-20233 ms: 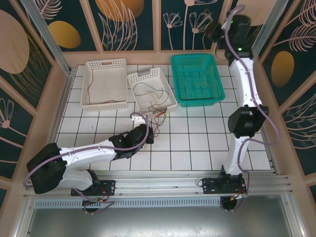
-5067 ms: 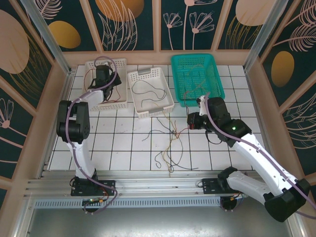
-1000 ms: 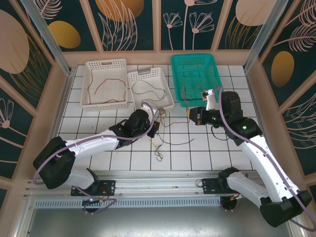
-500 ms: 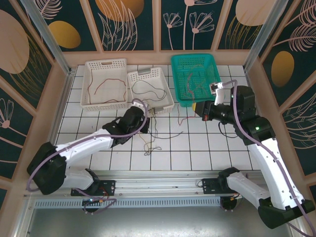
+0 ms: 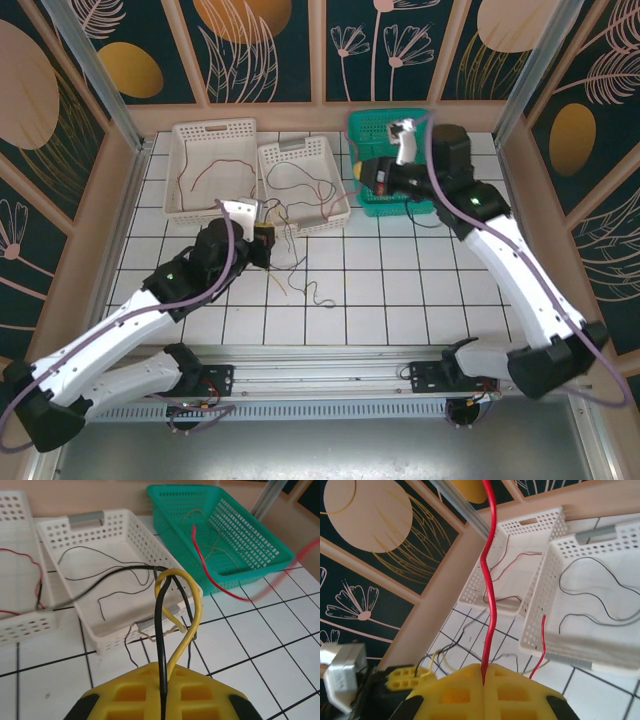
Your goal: Untangle the cables
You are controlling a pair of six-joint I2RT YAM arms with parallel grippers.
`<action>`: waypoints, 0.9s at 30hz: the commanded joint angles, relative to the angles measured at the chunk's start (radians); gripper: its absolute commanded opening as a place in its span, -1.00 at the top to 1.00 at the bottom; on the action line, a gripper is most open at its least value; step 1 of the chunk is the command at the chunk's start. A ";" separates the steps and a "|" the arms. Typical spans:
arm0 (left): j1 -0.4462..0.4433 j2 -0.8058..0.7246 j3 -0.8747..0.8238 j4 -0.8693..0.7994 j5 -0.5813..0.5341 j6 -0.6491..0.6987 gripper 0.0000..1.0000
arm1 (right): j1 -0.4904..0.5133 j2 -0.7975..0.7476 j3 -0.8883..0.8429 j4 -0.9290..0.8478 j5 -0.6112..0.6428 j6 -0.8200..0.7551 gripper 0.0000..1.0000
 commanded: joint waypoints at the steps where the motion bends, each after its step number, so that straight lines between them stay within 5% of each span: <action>1: 0.003 -0.056 0.038 -0.120 -0.091 0.013 1.00 | 0.044 0.094 0.109 0.115 0.040 0.015 1.00; 6: 0.002 -0.168 0.026 -0.174 -0.171 0.035 1.00 | 0.069 0.306 0.297 0.119 0.037 0.003 1.00; 16: 0.003 -0.256 -0.093 -0.080 0.040 0.065 1.00 | 0.130 0.733 0.707 0.129 -0.089 0.008 1.00; 22: 0.003 -0.313 -0.117 -0.042 0.029 0.081 1.00 | 0.163 1.058 1.138 0.021 -0.130 -0.009 1.00; 27: 0.002 -0.336 -0.128 -0.035 0.034 0.076 1.00 | 0.168 1.180 1.204 0.071 -0.142 0.021 1.00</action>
